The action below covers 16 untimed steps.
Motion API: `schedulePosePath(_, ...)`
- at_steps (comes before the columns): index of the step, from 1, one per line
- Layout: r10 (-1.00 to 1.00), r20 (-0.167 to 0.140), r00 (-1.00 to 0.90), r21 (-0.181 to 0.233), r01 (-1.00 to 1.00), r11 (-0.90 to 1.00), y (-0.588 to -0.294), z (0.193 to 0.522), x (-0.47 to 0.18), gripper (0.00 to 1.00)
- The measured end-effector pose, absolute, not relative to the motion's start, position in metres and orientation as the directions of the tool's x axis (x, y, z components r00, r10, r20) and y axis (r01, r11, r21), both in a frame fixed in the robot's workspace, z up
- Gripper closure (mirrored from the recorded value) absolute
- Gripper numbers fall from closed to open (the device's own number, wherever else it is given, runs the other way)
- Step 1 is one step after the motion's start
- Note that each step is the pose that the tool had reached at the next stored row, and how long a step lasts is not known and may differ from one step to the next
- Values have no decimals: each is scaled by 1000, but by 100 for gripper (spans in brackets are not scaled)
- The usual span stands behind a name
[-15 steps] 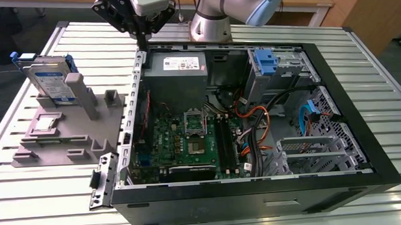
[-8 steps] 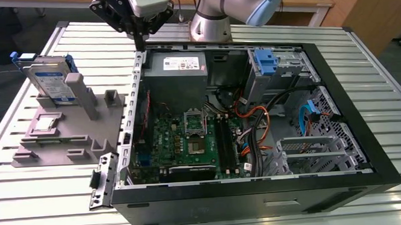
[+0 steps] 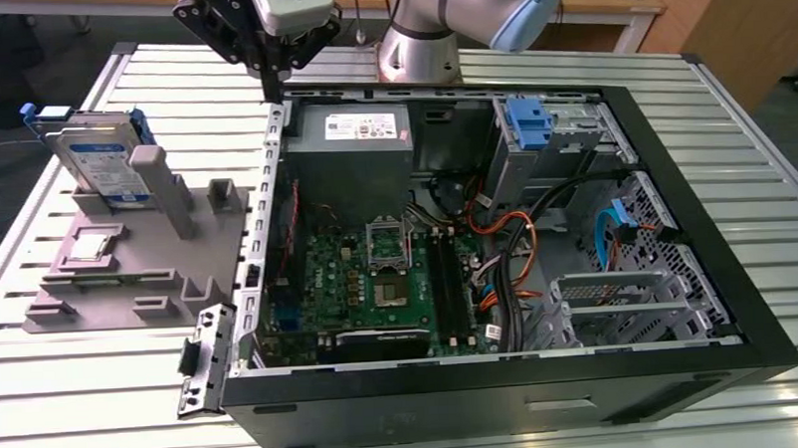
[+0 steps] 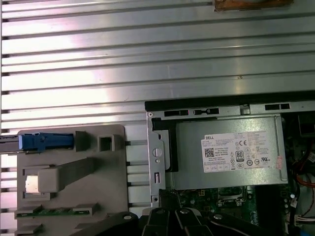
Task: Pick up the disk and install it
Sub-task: 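Reach for the disk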
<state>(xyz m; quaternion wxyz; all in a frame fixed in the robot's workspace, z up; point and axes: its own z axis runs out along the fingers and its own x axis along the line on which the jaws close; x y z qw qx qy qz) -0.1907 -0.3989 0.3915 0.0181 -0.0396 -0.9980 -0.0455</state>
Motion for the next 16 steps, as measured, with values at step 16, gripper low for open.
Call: schedulePosePath(16, 77, 40, -996, 89, 81, 993, -399, 392, -201, 89)
